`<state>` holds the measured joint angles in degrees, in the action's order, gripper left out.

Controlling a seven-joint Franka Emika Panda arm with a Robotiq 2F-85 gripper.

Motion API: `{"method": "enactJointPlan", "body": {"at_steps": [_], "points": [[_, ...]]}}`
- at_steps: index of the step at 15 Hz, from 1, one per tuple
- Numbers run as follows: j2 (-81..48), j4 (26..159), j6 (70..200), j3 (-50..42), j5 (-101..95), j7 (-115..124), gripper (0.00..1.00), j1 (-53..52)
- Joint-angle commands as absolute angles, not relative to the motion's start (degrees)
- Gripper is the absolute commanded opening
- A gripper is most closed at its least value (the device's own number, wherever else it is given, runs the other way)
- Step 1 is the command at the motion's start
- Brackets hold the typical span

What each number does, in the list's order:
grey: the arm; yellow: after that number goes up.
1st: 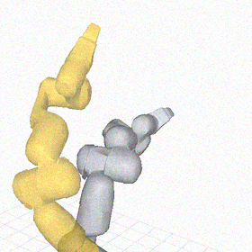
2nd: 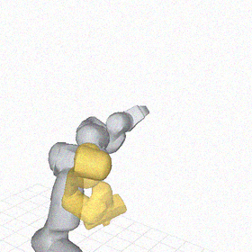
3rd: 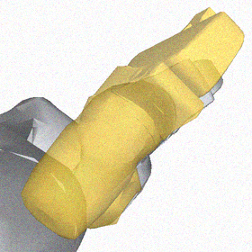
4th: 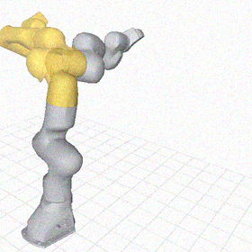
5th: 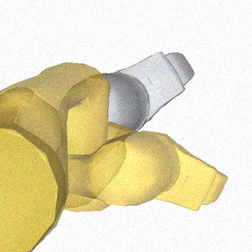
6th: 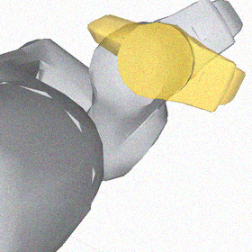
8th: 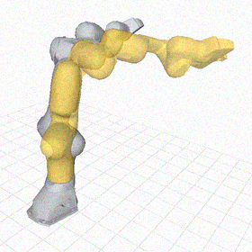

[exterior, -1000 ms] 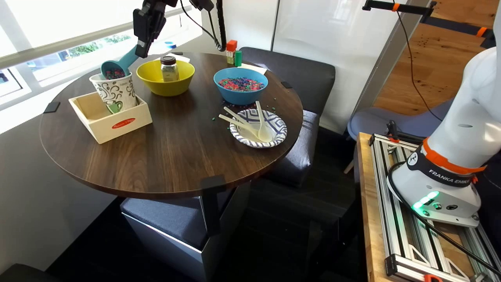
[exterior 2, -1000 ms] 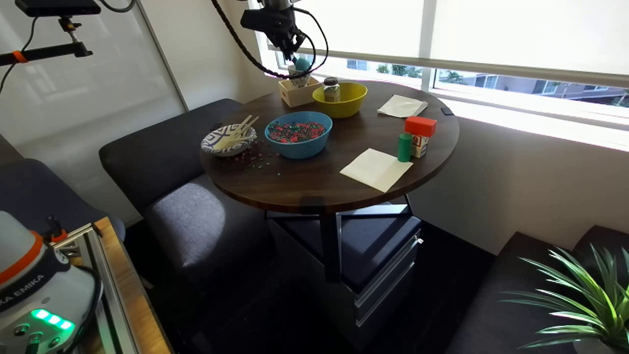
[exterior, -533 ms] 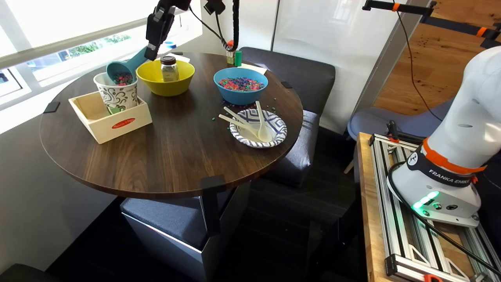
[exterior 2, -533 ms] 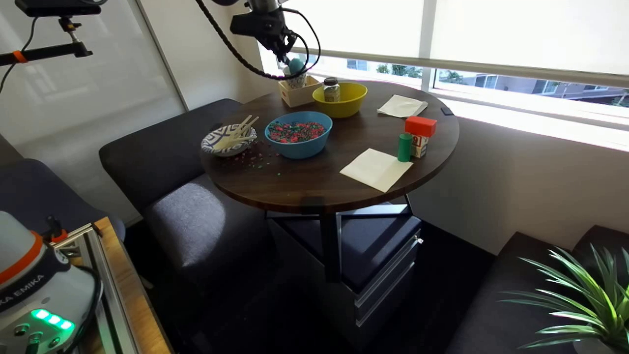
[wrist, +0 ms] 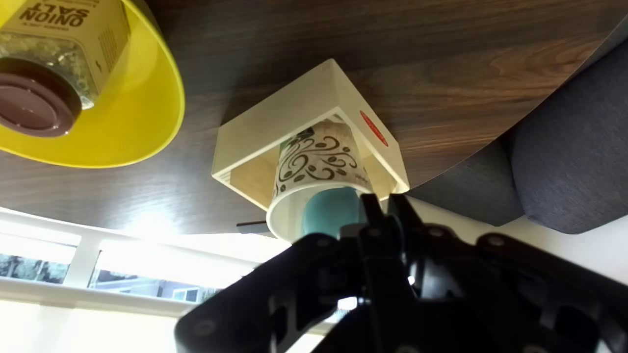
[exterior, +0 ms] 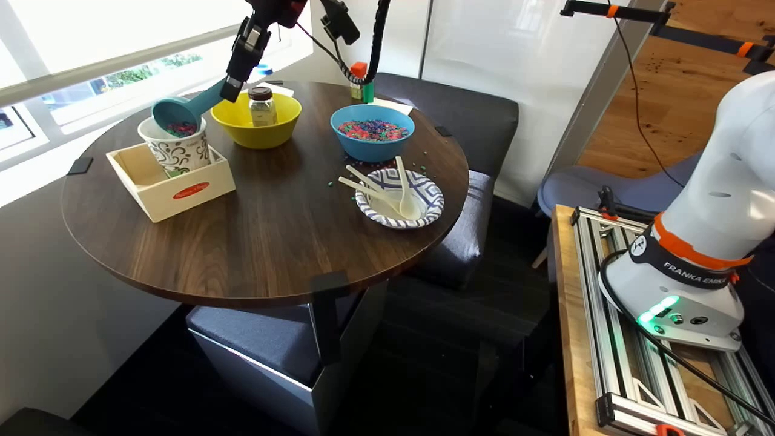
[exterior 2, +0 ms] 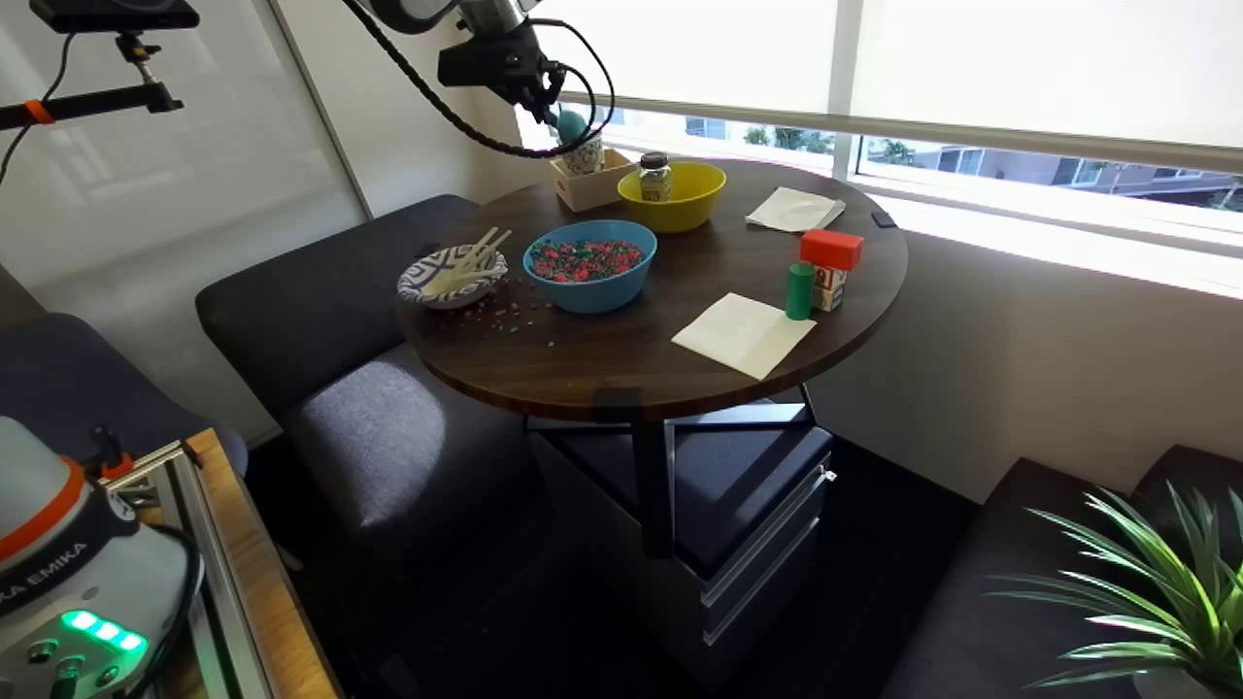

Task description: Use the blue measuring cup to place some cereal from the blue bowl into the coffee cup.

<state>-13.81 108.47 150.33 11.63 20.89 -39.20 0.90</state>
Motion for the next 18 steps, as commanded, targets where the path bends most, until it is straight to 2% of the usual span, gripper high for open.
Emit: {"method": "enactJointPlan", "body": {"at_steps": [1, 13, 16, 18], "points": [[-12.9, 111.6, 155.7, 12.3, 19.7, -40.8, 0.02, 0.3], [-14.7, 114.3, 169.1, 9.1, 7.9, -39.9, 0.02, -1.6], [-14.7, 114.4, 169.7, 9.1, 7.2, -39.8, 0.02, -1.7], [-13.7, 113.0, 164.4, 12.4, 13.4, -40.8, 0.02, 0.7]]}}
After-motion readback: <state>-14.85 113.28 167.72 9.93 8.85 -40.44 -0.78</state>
